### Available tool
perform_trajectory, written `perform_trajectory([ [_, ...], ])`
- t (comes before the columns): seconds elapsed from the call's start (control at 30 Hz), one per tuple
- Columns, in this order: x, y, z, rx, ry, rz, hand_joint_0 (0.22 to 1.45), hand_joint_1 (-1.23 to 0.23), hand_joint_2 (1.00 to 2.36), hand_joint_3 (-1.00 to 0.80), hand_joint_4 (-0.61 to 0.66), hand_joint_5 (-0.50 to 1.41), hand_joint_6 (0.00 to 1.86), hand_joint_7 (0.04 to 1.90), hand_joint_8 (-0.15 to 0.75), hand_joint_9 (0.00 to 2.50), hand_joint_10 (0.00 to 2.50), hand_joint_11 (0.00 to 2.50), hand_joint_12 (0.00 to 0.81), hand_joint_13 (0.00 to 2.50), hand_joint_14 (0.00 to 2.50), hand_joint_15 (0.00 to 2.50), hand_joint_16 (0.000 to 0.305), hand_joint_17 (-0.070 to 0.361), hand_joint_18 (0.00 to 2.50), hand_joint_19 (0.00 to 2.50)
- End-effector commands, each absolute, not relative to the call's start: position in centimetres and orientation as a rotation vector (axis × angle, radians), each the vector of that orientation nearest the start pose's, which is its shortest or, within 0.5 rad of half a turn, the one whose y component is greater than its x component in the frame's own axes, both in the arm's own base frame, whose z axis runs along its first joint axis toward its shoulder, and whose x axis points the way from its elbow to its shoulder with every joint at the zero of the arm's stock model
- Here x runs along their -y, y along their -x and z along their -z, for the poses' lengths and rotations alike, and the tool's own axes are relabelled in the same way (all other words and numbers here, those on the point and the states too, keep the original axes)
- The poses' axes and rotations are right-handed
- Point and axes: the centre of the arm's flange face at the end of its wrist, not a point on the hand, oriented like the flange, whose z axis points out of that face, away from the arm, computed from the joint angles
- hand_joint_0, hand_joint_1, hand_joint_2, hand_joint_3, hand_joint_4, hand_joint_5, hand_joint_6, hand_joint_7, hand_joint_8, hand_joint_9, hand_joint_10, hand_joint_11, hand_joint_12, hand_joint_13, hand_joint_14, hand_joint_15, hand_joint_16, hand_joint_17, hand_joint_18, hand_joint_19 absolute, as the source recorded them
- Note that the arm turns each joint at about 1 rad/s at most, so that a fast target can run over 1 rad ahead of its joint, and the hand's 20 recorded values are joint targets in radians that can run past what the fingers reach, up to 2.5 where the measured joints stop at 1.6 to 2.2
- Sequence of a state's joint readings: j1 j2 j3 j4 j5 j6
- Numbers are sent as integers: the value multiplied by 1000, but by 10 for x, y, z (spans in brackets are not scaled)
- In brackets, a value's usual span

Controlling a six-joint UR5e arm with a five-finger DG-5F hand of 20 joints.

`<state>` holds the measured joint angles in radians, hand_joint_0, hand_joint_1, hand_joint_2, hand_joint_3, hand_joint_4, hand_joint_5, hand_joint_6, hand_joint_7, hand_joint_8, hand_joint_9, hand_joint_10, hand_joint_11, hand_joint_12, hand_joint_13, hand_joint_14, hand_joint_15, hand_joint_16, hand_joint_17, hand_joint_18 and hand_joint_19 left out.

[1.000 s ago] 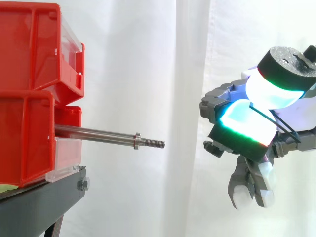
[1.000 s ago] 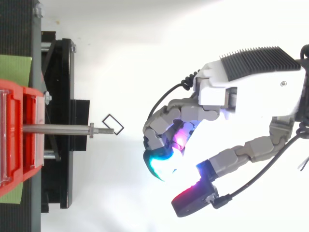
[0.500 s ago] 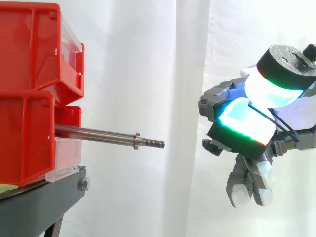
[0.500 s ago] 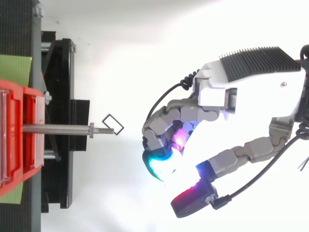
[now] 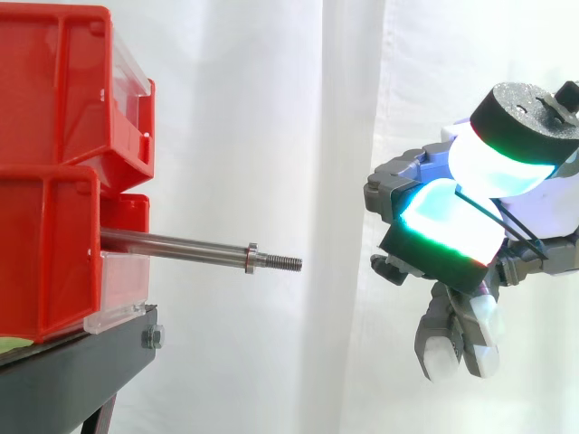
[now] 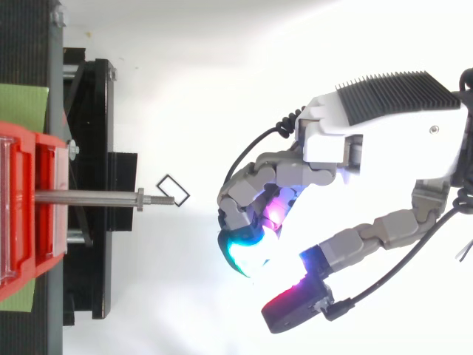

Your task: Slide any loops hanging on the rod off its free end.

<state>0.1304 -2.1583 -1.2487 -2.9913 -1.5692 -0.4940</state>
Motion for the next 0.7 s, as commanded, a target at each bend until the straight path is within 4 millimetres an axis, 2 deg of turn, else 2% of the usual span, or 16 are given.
perform_trajectory([
  [0.0, 41, -713, -303, -1574, -807, -893, 621, -760, 1019, -61, -162, -157, 922, 1225, 307, 1041, 12, 344, 325, 897, 5, 141, 50, 113, 948, 353],
  [0.5, 41, -713, -303, -1574, -807, -893, 621, -763, 1021, -52, -160, -151, 909, 1282, 299, 1094, 13, 371, 312, 911, 6, 158, 48, 108, 920, 374],
  [0.67, 41, -713, -303, -1574, -807, -893, 615, -776, 1020, -29, -126, -139, 903, 1281, 311, 1070, 12, 345, 313, 930, 6, 163, 50, 112, 936, 369],
])
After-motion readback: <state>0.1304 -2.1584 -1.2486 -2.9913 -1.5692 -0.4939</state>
